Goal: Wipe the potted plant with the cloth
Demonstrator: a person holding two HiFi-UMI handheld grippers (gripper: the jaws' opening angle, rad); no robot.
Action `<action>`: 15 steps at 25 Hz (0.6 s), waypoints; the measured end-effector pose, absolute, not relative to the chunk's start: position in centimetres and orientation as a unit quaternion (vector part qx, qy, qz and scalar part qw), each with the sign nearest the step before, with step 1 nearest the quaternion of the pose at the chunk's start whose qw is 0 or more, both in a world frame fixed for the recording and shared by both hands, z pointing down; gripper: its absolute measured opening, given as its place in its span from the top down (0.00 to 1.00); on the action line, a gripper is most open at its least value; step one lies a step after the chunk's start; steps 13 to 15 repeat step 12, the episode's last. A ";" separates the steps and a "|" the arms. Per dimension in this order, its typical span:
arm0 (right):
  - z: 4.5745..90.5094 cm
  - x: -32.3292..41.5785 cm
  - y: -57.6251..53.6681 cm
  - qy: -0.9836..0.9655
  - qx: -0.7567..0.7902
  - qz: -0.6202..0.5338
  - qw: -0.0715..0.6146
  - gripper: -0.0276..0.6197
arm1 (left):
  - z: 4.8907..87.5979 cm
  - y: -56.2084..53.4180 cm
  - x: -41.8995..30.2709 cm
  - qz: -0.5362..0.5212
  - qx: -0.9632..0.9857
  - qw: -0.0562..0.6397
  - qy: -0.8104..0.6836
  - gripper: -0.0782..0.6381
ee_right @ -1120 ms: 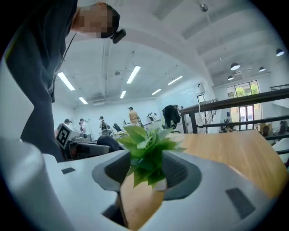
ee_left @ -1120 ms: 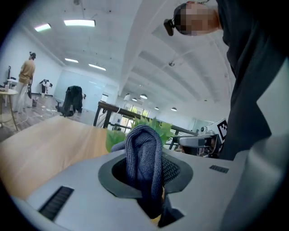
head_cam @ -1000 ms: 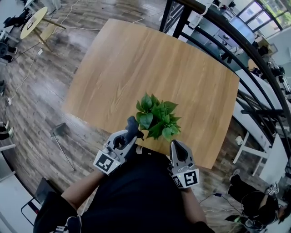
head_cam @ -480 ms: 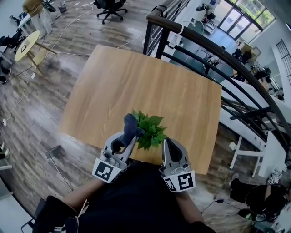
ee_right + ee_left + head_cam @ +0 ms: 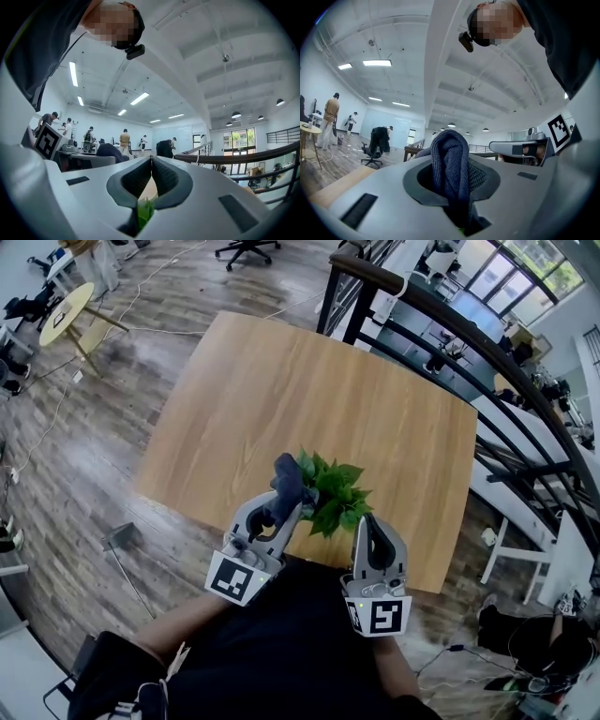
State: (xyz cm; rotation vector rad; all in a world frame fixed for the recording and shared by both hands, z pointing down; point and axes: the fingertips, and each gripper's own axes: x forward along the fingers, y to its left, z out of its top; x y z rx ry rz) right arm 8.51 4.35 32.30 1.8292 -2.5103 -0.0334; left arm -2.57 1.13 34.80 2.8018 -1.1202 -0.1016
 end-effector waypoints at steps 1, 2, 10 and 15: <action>32.3 8.1 4.5 -0.808 0.588 -0.015 0.019 0.93 | 34.8 1.2 -2.8 -0.035 0.926 0.060 -0.370 0.77; 32.3 7.7 4.7 -0.808 0.588 -0.019 0.019 0.93 | 34.9 1.2 -3.0 -0.034 0.927 0.059 -0.368 0.77; 32.8 7.5 5.7 -0.800 0.598 -0.017 0.032 0.93 | 36.0 1.1 -2.8 -0.037 0.928 0.087 -0.361 0.77; 33.1 7.8 6.2 -0.797 0.602 -0.011 0.037 0.93 | 36.2 1.5 -2.6 -0.037 0.928 0.090 -0.359 0.77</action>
